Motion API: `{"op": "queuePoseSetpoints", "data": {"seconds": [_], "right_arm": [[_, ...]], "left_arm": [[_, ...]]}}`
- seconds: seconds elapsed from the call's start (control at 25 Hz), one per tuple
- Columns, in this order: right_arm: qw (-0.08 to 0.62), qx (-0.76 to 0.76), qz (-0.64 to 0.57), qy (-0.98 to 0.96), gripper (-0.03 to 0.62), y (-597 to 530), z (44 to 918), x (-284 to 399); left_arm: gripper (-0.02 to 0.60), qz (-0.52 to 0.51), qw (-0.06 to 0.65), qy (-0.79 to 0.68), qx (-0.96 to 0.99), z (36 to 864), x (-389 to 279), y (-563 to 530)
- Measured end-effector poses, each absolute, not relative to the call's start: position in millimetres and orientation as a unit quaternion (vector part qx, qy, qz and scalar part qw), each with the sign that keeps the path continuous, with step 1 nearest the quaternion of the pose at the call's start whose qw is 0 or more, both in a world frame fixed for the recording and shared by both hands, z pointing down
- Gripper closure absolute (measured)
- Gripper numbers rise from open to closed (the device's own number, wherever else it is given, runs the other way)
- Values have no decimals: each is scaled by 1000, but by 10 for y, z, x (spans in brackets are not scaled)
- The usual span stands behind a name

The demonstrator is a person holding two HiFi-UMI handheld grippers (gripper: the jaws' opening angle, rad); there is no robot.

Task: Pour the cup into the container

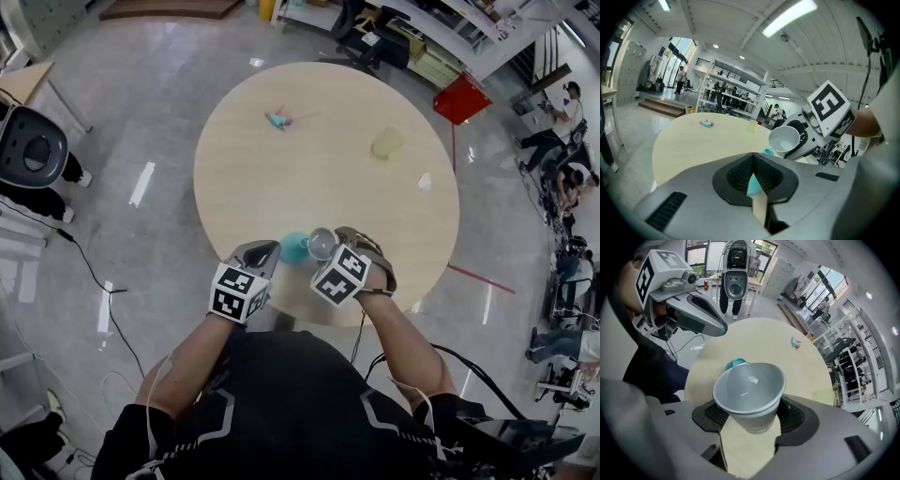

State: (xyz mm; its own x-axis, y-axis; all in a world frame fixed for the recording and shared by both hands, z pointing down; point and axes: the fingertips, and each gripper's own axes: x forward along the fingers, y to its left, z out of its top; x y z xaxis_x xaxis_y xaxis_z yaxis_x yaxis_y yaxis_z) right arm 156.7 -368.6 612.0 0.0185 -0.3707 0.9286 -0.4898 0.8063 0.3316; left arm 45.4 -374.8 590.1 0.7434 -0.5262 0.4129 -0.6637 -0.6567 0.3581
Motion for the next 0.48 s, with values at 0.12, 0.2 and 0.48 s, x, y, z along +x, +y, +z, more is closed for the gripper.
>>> {"op": "queuePoseSetpoints", "data": {"seconds": [0.12,0.2,0.48], "right_arm": [[646,308,43,-697,284,-3692,6113,1576],[647,308,44,-697,284,-3691,6114,1573],[638,315,45,-701,284,-3702,6131,1533]], "left_arm": [[581,138,250,-331,899,5892,451,-3742],[581,139,250,-331,899,5893,445,-3741],[581,135,251,-333,899,5878,426,-3744]]}}
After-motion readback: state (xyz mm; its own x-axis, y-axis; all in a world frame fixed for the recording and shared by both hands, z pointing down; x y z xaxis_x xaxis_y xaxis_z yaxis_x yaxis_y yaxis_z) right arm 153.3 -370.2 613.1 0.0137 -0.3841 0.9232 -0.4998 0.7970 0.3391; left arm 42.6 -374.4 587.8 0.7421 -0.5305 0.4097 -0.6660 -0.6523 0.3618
